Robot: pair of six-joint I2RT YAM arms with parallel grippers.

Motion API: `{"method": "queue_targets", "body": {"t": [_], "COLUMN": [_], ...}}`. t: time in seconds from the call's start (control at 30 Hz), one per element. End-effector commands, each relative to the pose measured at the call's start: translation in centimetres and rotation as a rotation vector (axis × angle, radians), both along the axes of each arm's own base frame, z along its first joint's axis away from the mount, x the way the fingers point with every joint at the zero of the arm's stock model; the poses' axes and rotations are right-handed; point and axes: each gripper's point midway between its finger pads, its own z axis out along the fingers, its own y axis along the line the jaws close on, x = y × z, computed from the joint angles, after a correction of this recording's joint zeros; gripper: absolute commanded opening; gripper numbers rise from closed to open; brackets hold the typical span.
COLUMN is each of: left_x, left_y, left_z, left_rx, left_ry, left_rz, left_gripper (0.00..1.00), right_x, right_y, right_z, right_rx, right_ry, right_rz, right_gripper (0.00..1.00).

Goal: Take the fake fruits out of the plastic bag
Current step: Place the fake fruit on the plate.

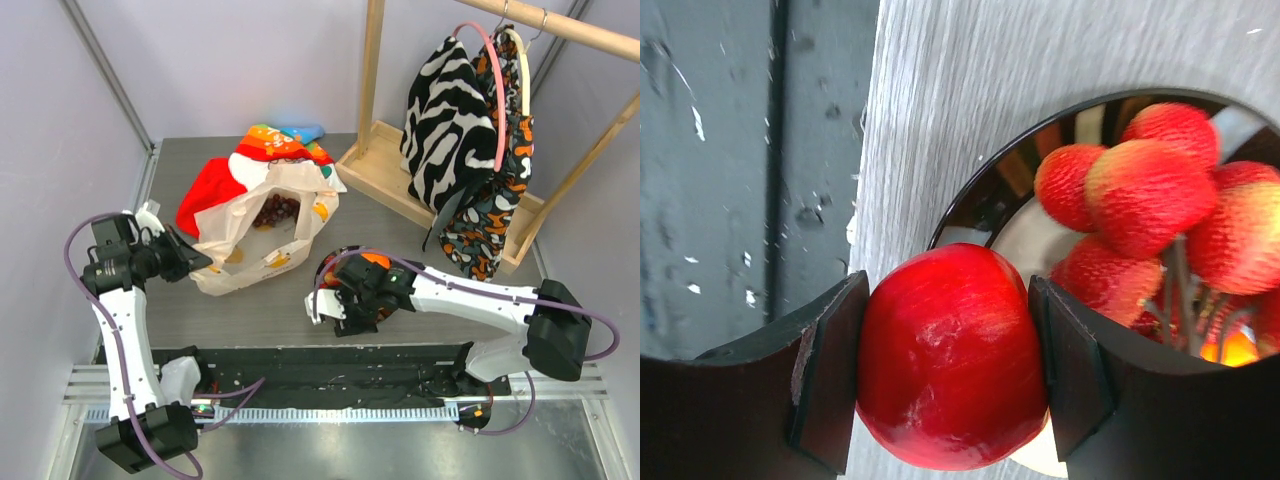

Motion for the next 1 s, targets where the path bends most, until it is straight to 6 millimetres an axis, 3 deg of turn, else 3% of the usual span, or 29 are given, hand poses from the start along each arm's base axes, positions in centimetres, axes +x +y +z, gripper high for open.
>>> {"method": "queue_targets", "body": {"t": [0.0, 0.37, 0.47, 0.6, 0.83, 0.97], "left_x": [0.1, 0.6, 1.0, 1.0, 1.0, 1.4], "left_y": [0.1, 0.2, 0.4, 0.1, -0.1, -0.1], "left_z": [-0.1, -0.5, -0.6, -0.7, -0.8, -0.6], "left_rx": [0.012, -0.001, -0.005, -0.02, -0.037, -0.041], "left_ry": [-0.014, -0.005, -0.003, 0.0, -0.003, -0.02], "left_rz": [-0.005, 0.002, 0.005, -0.001, -0.004, -0.006], "left_gripper": [0.0, 0.0, 0.0, 0.0, 0.0, 0.0], "right_x": [1.2, 1.3, 1.5, 1.5, 1.1, 0.9], "right_y": [0.1, 0.1, 0.5, 1.0, 0.8, 0.4], "right_z": [0.3, -0.4, -0.2, 0.2, 1.6, 1.4], "right_rx": [0.026, 0.035, 0.049, 0.066, 0.084, 0.069], "right_ry": [-0.124, -0.184, -0.194, -0.214, -0.249, -0.263], "right_rz": [0.08, 0.17, 0.173, 0.185, 0.217, 0.232], "right_gripper": [0.37, 0.43, 0.48, 0.63, 0.71, 0.74]}}
